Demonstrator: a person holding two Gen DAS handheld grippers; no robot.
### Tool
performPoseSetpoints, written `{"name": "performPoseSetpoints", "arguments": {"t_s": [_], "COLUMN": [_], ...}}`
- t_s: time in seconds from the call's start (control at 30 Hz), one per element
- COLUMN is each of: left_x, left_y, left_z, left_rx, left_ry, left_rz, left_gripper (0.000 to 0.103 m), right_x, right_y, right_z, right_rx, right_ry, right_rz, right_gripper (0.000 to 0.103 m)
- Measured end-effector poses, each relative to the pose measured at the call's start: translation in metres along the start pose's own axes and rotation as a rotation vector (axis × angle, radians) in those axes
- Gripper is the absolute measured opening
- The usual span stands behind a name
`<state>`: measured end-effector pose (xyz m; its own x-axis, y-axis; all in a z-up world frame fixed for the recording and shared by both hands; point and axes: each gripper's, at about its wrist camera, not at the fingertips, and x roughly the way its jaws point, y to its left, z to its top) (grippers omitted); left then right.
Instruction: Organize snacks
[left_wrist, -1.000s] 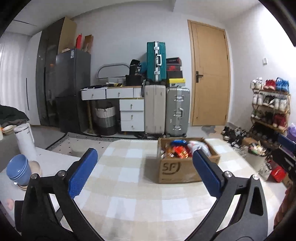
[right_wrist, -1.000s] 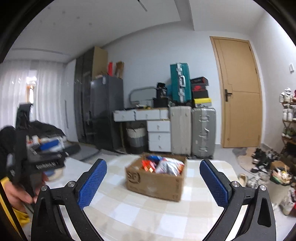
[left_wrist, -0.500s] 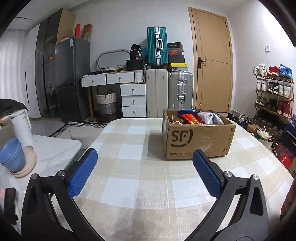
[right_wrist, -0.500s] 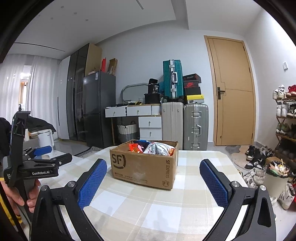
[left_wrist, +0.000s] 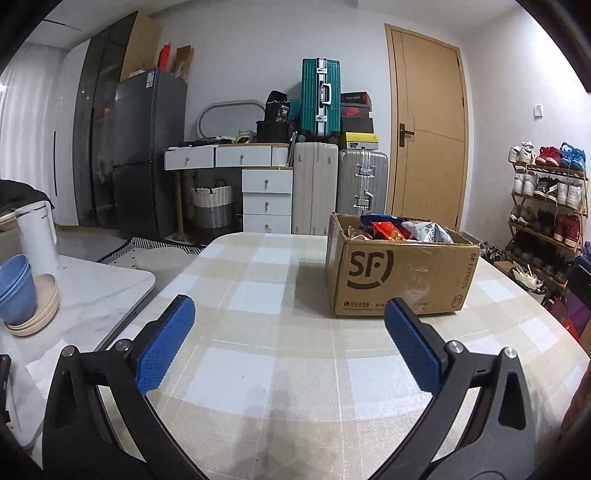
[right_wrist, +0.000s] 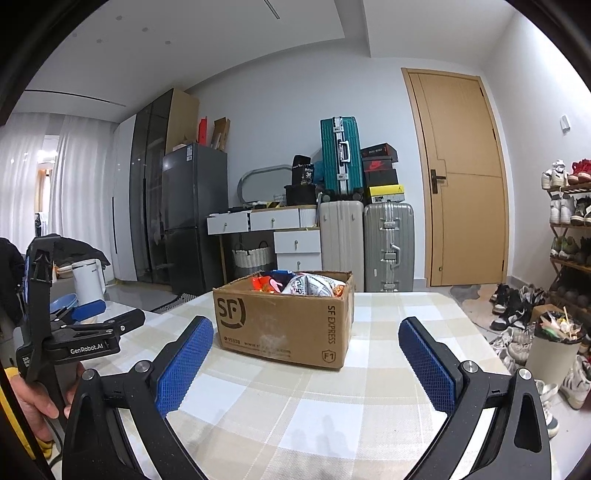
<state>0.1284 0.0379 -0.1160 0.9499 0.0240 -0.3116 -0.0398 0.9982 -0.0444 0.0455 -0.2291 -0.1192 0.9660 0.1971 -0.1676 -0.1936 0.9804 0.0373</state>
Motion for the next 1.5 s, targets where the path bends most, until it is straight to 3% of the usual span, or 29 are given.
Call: {"name": "performPoseSetpoints", "arguments": {"t_s": [1.5], "left_x": [0.005], "left_y": [0.0024], "left_z": [-0.0021], "left_rx": [-0.002], "left_ry": [0.012], "left_rz": [0.009], "left_gripper": [0.103], "right_x": [0.0059], "right_y": [-0.005], "right_z": [-0.0048], "right_rx": [0.024], "right_ry": [0.025], "right_rz": [-0.009], "right_gripper": [0.102]}}
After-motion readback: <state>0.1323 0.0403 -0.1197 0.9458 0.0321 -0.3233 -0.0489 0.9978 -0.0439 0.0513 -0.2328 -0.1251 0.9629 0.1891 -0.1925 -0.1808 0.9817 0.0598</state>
